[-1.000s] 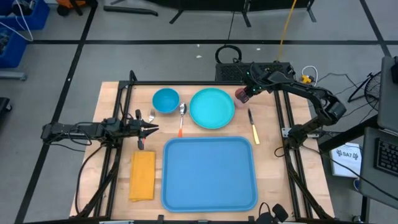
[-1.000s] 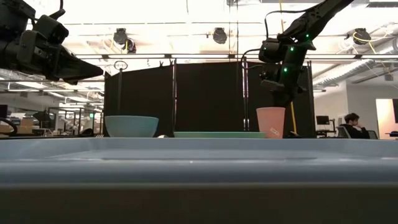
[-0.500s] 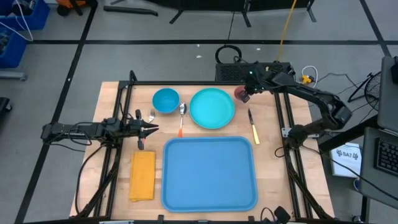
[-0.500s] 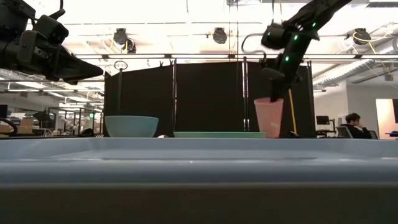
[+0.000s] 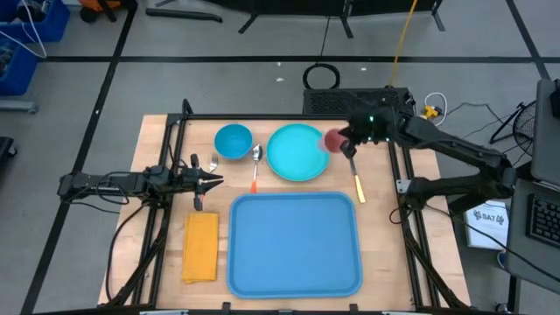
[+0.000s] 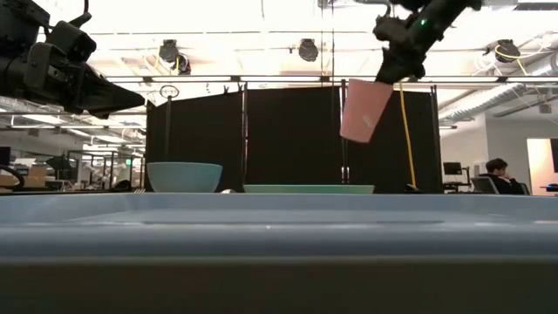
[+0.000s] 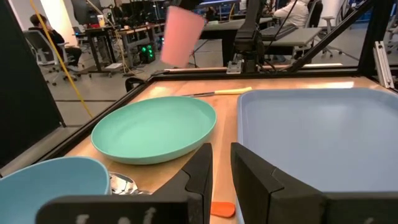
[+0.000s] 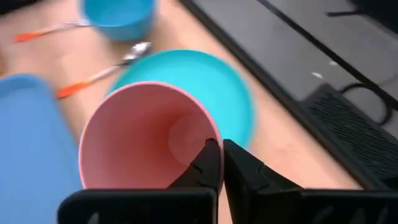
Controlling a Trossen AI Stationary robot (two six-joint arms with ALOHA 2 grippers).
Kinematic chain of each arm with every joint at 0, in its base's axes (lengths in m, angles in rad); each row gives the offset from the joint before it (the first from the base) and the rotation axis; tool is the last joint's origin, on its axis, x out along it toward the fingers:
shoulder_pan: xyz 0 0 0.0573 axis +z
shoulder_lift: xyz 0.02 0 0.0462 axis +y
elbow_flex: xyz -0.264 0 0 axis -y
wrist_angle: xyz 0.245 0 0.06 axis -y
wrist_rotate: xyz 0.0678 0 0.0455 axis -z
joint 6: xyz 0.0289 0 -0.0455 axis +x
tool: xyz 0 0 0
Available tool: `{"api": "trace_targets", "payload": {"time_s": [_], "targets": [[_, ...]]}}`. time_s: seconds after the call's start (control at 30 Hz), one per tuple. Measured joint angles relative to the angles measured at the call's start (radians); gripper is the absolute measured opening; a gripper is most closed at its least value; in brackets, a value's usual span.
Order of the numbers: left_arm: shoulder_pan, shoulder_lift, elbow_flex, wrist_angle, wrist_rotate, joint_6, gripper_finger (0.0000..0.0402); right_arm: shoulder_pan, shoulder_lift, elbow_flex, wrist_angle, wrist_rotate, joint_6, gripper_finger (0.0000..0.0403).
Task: Set up tray
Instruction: Put the pink cup on the blue tray
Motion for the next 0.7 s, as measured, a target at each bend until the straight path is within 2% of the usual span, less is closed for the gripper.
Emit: {"api": "trace_targets", "payload": {"time_s": [0.27, 0.5, 0.7], "targets": [[0.000, 0.000, 0.000, 0.001, 0.000, 0.000, 0.0063, 0.256, -0.003, 0.000, -0.072, 0.054, 0.151, 0.0000], [0.000, 0.000, 0.000, 0.002, 0.000, -0.002, 0.0063, 0.415, -0.003, 0.000, -0.202, 0.053, 0.342, 0.0000], [0.000, 0.000, 0.000, 0.003, 0.000, -0.003, 0.0063, 0.523, 0.018, 0.000, -0.217, 0.054, 0.467, 0.0000]]}}
